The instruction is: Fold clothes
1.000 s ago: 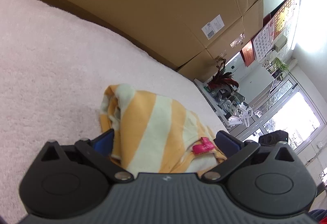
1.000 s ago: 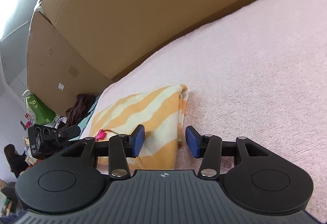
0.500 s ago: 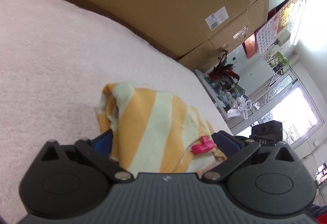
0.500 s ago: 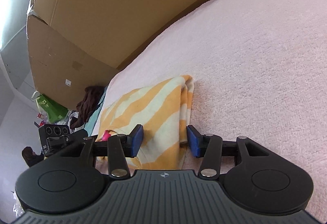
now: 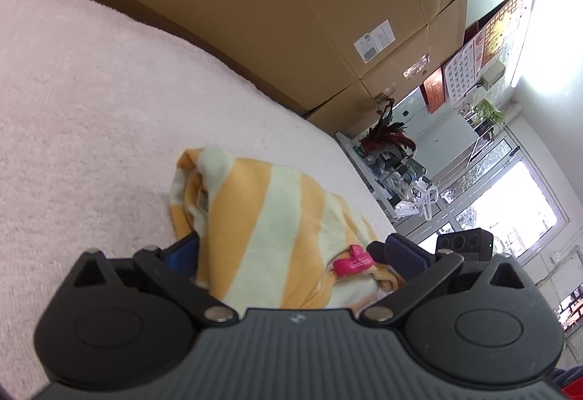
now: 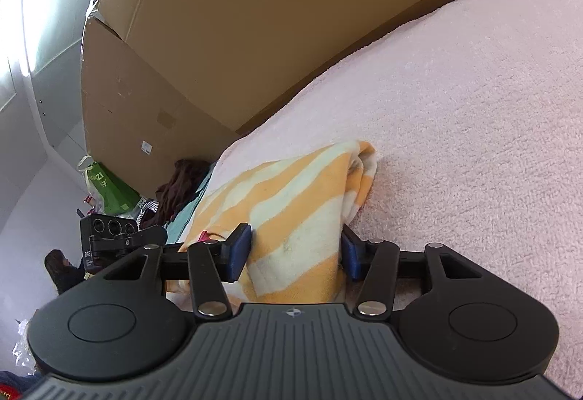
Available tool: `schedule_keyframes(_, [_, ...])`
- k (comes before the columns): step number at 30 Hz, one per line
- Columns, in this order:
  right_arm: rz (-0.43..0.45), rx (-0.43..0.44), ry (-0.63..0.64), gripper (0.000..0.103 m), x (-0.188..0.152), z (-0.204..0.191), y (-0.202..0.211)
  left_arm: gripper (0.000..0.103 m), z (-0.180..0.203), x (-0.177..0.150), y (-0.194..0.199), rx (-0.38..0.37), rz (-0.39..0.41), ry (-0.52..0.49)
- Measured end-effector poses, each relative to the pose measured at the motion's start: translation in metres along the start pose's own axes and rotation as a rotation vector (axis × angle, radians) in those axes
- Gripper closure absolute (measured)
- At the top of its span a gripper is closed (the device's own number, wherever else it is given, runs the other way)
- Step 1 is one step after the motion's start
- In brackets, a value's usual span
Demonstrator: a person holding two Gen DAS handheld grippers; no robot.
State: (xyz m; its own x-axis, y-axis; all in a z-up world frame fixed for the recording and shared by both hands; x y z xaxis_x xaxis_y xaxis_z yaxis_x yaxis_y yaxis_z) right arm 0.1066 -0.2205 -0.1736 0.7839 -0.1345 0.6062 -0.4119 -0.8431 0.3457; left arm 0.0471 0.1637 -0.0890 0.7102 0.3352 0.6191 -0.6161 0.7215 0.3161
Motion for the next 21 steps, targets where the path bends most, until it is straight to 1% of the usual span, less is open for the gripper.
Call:
schedule_keyframes(2, [-0.001, -0.012, 0.010, 0.047, 0.001, -0.004, -0.006, 0.001, 0.002, -0.001, -0.001, 0.017, 0.017, -0.004])
schedule_keyframes(4, [0.010, -0.026, 0.020, 0.048, 0.000, -0.007, -0.012, 0.001, 0.006, -0.004, -0.004, 0.043, 0.034, -0.025])
schedule_keyframes(7, [0.032, -0.044, 0.041, 0.048, -0.002, -0.010, -0.017, 0.002, 0.014, -0.015, -0.008, 0.086, 0.075, -0.105])
schedule_keyframes(9, [0.044, -0.052, 0.054, 0.051, -0.003, -0.010, -0.017, 0.005, 0.018, -0.020, -0.009, 0.114, 0.094, -0.134])
schedule_keyframes(10, [0.051, -0.058, 0.059, 0.054, -0.004, -0.010, -0.017, 0.006, 0.019, -0.021, -0.009, 0.130, 0.103, -0.131])
schedule_keyframes(11, [0.059, -0.063, 0.062, 0.056, -0.006, -0.011, -0.017, 0.011, 0.020, -0.021, -0.010, 0.143, 0.112, -0.127])
schedule_keyframes(12, [0.066, -0.068, 0.062, 0.056, -0.007, -0.011, -0.017, 0.019, 0.021, -0.022, -0.009, 0.164, 0.121, -0.134])
schedule_keyframes(13, [0.072, -0.073, 0.056, 0.058, -0.008, -0.012, -0.017, 0.023, 0.022, -0.024, -0.009, 0.184, 0.129, -0.141])
schedule_keyframes(15, [0.091, -0.073, 0.048, 0.061, -0.011, -0.014, -0.016, 0.035, 0.025, -0.026, -0.009, 0.220, 0.147, -0.157])
schedule_keyframes(16, [0.100, -0.072, 0.059, 0.062, -0.013, -0.016, -0.016, 0.040, 0.027, -0.028, -0.007, 0.225, 0.157, -0.169])
schedule_keyframes(18, [0.120, -0.074, 0.082, 0.063, -0.016, -0.020, -0.015, 0.058, 0.031, -0.031, -0.004, 0.236, 0.176, -0.194])
schedule_keyframes(20, [0.138, -0.069, 0.081, 0.065, -0.017, -0.022, -0.013, 0.068, 0.036, -0.033, -0.001, 0.243, 0.197, -0.220])
schedule_keyframes(21, [0.149, -0.067, 0.083, 0.065, -0.018, -0.025, -0.012, 0.069, 0.039, -0.034, -0.001, 0.249, 0.205, -0.232])
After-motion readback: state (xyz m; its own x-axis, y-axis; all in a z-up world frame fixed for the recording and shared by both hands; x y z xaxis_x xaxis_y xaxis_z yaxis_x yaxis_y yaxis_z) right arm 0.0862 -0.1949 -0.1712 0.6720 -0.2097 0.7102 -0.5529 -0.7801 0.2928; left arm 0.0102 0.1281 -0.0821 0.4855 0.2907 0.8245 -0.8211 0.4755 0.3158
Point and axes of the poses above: each gripper's, at about its wrist camera, not at the fingertips, and y roughly against the way its jaws point, z to its right, x to its top, the point moved 2 cm from there along -y, roughly the way its jaws point, and after that the axes turned 1 degree about z, right-handed, at the moved point
